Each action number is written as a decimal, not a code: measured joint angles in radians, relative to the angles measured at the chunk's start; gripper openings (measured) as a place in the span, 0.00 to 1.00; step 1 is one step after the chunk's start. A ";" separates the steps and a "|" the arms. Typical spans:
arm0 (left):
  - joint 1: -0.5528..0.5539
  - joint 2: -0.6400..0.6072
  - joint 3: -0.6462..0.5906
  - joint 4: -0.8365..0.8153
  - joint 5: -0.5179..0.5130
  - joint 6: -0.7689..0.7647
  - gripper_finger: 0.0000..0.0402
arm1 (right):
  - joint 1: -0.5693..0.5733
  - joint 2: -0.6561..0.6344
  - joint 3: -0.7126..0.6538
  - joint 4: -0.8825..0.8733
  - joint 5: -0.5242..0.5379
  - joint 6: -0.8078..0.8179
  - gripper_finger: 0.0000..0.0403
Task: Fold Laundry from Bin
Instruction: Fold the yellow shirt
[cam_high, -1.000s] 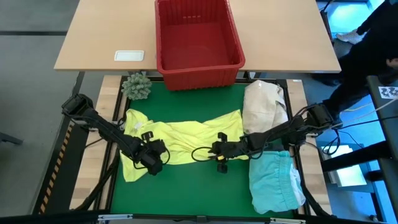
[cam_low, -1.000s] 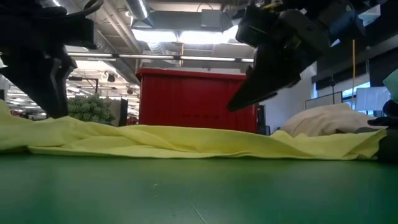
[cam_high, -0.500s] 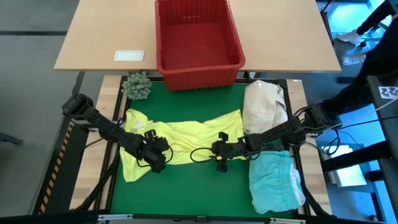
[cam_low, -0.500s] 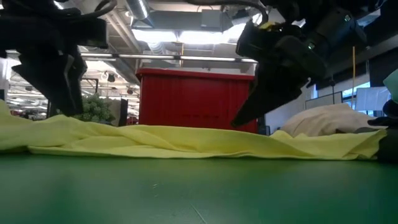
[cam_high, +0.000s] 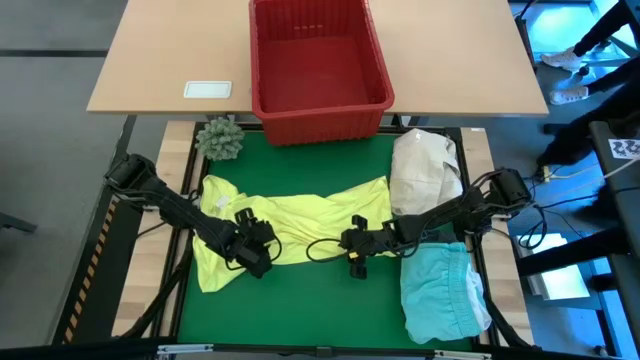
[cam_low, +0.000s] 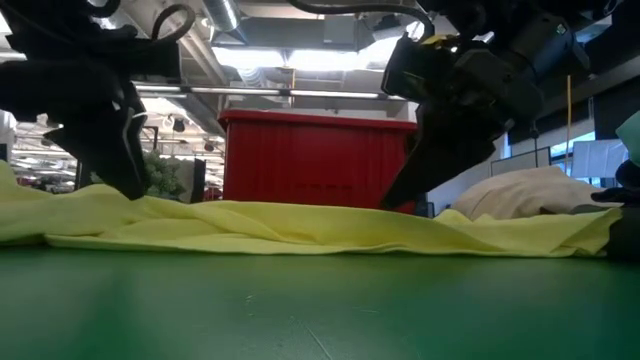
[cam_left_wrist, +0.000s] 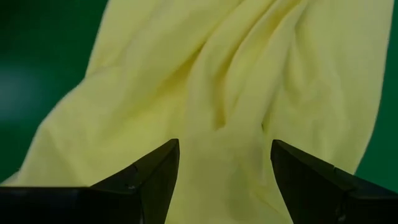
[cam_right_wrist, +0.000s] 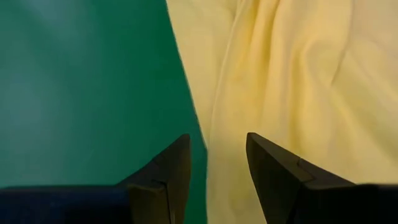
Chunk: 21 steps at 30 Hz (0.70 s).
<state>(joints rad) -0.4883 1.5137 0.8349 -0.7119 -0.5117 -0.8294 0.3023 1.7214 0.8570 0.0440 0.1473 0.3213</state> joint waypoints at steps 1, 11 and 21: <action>-0.003 0.000 0.000 -0.001 -0.008 -0.001 0.62 | 0.000 0.000 0.000 -0.001 -0.006 0.000 0.39; -0.004 0.006 -0.017 0.018 -0.062 -0.032 0.61 | 0.000 0.000 0.000 -0.048 0.001 0.020 0.39; 0.001 0.006 -0.099 0.044 -0.053 -0.087 0.61 | 0.000 0.038 0.000 -0.109 0.049 0.044 0.38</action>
<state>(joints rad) -0.4870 1.5196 0.7362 -0.6682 -0.5648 -0.9160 0.3019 1.7593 0.8570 -0.0647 0.1966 0.3656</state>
